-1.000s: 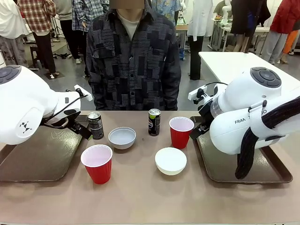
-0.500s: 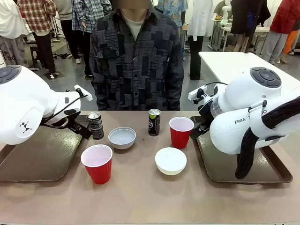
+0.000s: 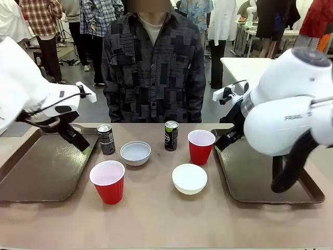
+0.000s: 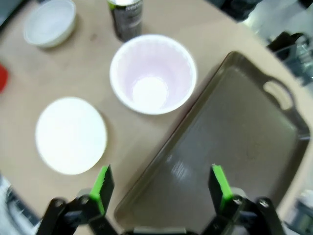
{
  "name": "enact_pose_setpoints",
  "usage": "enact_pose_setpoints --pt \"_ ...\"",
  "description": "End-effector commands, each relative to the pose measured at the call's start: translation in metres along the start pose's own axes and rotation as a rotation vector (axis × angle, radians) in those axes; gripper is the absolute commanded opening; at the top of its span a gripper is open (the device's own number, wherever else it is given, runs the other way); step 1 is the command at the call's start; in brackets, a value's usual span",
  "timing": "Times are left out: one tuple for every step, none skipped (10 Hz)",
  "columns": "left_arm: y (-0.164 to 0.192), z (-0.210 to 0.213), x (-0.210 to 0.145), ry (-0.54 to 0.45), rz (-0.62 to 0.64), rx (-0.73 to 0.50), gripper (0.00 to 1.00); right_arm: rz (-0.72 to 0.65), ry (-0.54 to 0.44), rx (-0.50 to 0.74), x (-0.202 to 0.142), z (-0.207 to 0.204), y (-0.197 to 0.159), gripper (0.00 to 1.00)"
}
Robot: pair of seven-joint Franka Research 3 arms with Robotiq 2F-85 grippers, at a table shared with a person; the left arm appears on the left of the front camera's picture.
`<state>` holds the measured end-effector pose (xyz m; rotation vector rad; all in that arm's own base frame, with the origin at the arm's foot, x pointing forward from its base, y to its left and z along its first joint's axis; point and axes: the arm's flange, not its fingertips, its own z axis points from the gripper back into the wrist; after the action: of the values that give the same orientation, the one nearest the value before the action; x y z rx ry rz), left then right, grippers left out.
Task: Prepare tableware on both trays.
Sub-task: Pick up a Picnic Bowl from the table and place it on a Handle tray.
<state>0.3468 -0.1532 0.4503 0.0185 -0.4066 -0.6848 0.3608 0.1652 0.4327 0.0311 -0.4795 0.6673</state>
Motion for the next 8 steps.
enact_pose_setpoints --pt "-0.031 0.02 -0.081 0.018 -0.056 -0.039 1.0 0.013 0.042 0.04 -0.13 0.027 0.043 1.0" --pt "-0.043 0.028 -0.095 0.004 -0.057 -0.076 1.0 -0.004 0.081 0.044 -0.15 0.022 0.048 1.0" --pt "-0.043 0.027 -0.095 -0.004 -0.059 -0.076 1.0 -0.027 0.076 0.024 -0.151 0.018 0.045 1.0" --pt "-0.016 0.037 -0.011 0.034 -0.043 -0.03 1.0 0.02 0.067 0.025 -0.009 0.03 0.012 1.0" --pt "-0.016 0.037 -0.011 0.034 -0.043 -0.03 1.0 0.02 0.067 0.025 -0.009 0.03 0.012 1.0" --pt "-0.016 0.037 -0.011 0.034 -0.043 -0.03 1.0 0.02 0.067 0.025 -0.009 0.03 0.012 1.0" --pt "-0.021 0.05 -0.015 0.031 -0.05 -0.043 1.0 0.017 0.085 0.028 -0.012 0.04 0.013 1.0" --pt "-0.004 0.046 -0.019 0.054 -0.019 -0.266 1.0 -0.024 0.174 0.21 -0.014 0.029 -0.001 1.0"
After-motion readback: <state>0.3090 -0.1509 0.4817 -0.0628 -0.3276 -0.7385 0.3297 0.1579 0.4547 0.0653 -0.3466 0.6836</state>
